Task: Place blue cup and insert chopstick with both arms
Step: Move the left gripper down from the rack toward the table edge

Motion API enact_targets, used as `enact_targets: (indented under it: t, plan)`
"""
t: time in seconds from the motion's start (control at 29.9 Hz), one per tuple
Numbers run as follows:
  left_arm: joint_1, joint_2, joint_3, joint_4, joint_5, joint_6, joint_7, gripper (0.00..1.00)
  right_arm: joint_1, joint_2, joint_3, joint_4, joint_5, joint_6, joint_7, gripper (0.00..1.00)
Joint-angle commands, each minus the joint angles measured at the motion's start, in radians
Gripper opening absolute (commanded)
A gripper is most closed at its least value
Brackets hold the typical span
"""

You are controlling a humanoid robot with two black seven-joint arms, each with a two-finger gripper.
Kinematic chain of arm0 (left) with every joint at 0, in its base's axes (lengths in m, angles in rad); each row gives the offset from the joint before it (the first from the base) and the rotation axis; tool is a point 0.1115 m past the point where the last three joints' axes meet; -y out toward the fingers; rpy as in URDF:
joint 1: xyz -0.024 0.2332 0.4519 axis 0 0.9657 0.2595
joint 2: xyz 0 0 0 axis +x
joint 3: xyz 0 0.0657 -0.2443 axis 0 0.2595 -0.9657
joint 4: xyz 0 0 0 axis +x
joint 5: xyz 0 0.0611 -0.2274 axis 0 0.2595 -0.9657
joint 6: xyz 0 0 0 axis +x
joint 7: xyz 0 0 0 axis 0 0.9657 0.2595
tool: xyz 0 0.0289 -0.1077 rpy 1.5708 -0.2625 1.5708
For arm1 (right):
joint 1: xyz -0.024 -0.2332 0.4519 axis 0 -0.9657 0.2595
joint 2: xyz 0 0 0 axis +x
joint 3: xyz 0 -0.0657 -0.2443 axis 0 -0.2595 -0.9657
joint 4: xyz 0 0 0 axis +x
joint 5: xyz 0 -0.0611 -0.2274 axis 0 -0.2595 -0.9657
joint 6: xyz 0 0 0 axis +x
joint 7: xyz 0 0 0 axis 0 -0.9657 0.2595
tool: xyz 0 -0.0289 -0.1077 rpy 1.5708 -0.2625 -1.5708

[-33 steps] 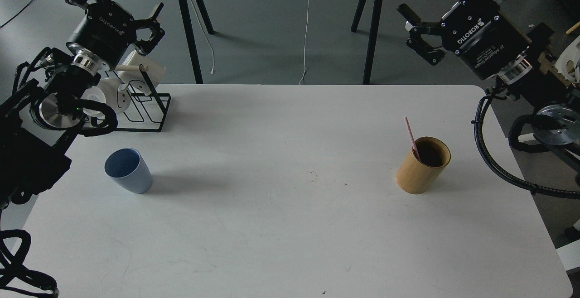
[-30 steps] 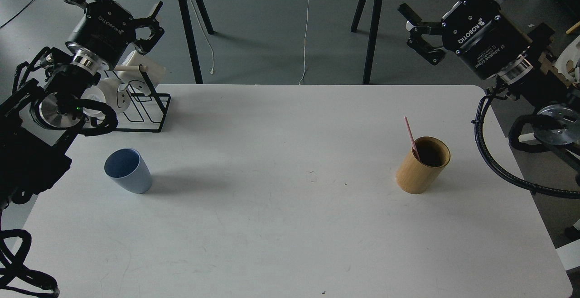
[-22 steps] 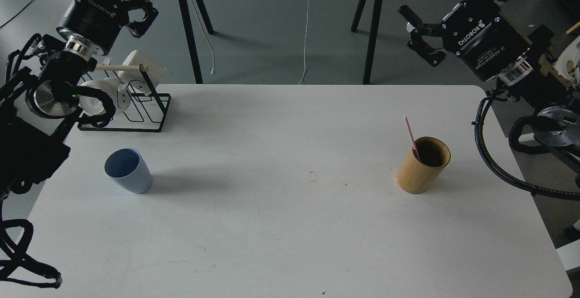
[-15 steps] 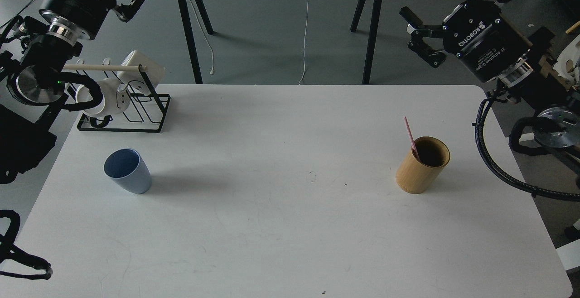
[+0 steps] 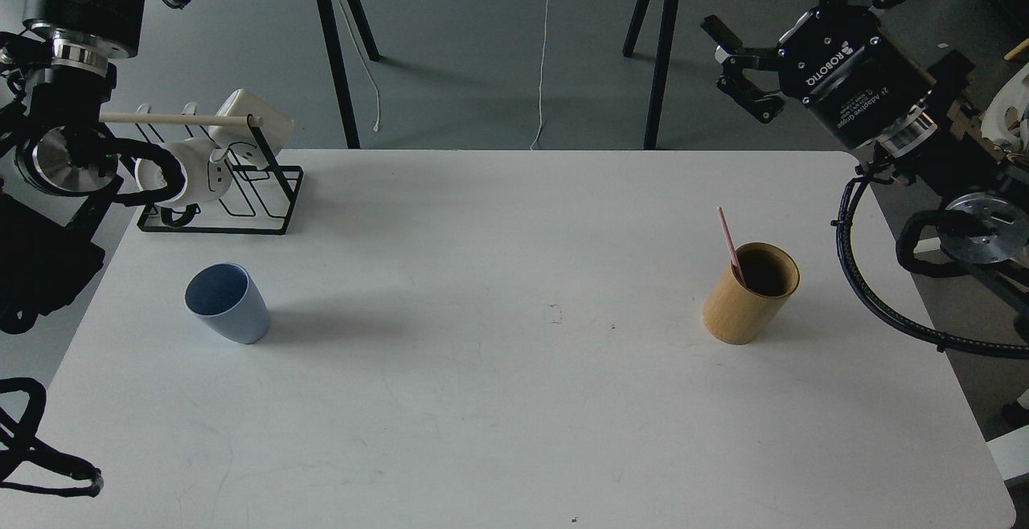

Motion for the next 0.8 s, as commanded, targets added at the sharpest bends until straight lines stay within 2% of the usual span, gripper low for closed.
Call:
enact_targets:
  t: [0.0,0.13,0.37,0.43,0.6,0.67,0.77]
  plan:
    - [-0.024,-0.004,0.031,-0.033,-0.001,0.000,0.000,1.00,-0.001,0.002,0.001,0.003,0.002,0.000,0.000,0.99]
    - [-0.087,0.087,0.150,-0.048,0.022,0.000,0.000,1.00,-0.003,0.006,0.001,0.003,0.002,0.000,0.000,0.99]
    - [-0.320,0.277,0.569,-0.056,0.037,0.000,0.000,1.00,-0.003,0.006,0.032,0.000,0.002,0.000,0.000,0.99]
    - [-0.370,0.338,0.649,-0.106,0.068,0.000,0.000,1.00,-0.003,0.006,0.038,-0.002,0.000,0.000,0.000,0.99]
    - [-0.437,0.473,0.698,-0.290,0.357,0.000,0.000,1.00,-0.004,0.006,0.041,-0.010,0.000,0.000,0.000,0.99]
    - [-0.446,0.496,0.721,-0.332,0.494,0.000,0.000,1.00,-0.004,0.004,0.041,-0.013,0.000,0.000,0.000,0.99]
    - [-0.464,0.524,0.840,-0.356,0.646,0.000,0.000,1.00,-0.004,0.004,0.052,-0.014,0.000,0.000,0.000,0.99]
